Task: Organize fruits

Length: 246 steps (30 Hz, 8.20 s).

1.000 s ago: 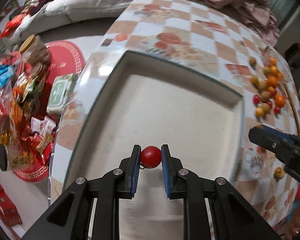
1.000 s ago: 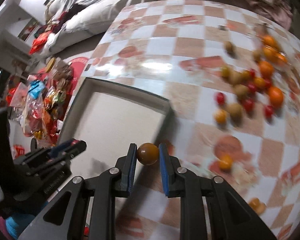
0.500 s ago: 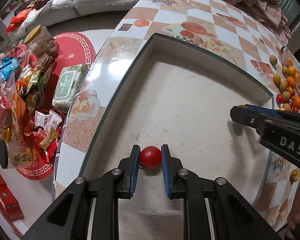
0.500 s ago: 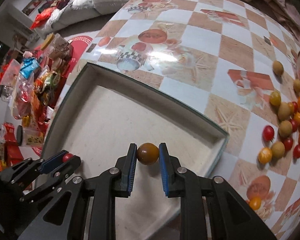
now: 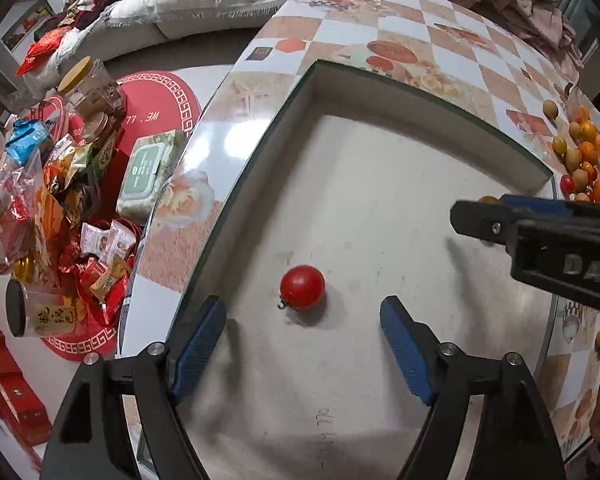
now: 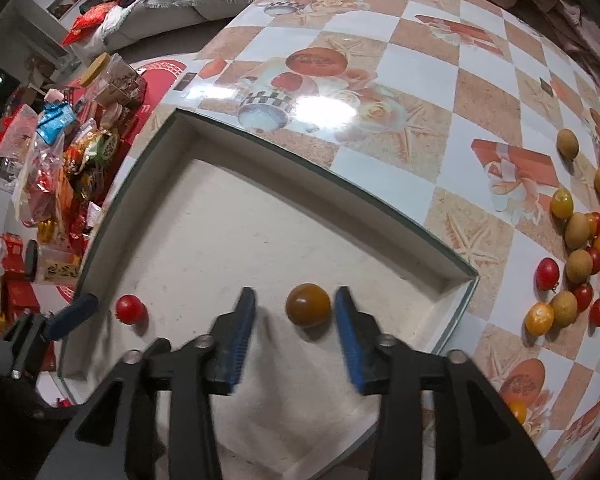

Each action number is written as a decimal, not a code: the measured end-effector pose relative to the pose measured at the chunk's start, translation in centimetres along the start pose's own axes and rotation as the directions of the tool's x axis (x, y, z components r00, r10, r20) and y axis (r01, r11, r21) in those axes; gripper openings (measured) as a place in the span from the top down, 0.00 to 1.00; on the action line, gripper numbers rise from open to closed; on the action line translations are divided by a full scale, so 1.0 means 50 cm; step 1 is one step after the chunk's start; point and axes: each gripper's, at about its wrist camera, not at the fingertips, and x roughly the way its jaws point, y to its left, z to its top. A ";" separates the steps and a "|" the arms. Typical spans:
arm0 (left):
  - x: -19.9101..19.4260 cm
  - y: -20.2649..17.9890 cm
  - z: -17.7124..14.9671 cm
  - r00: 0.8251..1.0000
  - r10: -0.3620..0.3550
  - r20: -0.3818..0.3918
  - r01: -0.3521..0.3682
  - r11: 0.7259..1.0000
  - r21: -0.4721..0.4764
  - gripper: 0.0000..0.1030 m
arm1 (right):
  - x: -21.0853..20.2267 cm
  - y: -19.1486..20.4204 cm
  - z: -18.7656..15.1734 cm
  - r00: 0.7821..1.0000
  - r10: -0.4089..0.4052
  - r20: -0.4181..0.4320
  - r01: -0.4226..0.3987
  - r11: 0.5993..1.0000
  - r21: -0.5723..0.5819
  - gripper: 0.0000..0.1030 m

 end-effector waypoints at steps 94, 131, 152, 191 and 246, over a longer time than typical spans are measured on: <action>-0.054 -0.533 -0.013 0.980 -0.192 -0.058 0.200 0.914 0.353 0.71 | -0.176 -0.431 -0.405 0.992 -0.112 0.058 0.085 0.934 0.348 0.74; -0.024 -0.550 -0.003 0.989 -0.138 -0.043 0.144 0.911 0.385 0.46 | -0.191 -0.452 -0.397 0.994 -0.088 0.057 0.057 0.909 0.414 0.74; -0.100 -0.487 0.011 0.961 -0.275 -0.018 0.267 0.914 0.307 0.73 | -0.217 -0.440 -0.362 0.992 -0.090 0.094 0.044 0.913 0.406 0.74; -0.052 -0.532 0.006 0.942 -0.334 -0.043 0.327 0.878 0.349 0.80 | -0.233 -0.436 -0.349 0.990 -0.100 0.099 0.048 0.903 0.428 0.74; -0.004 0.016 -0.013 0.997 -0.070 0.018 0.071 0.997 -0.030 0.79 | 0.003 0.052 -0.005 0.997 0.074 -0.026 -0.076 0.993 -0.087 0.73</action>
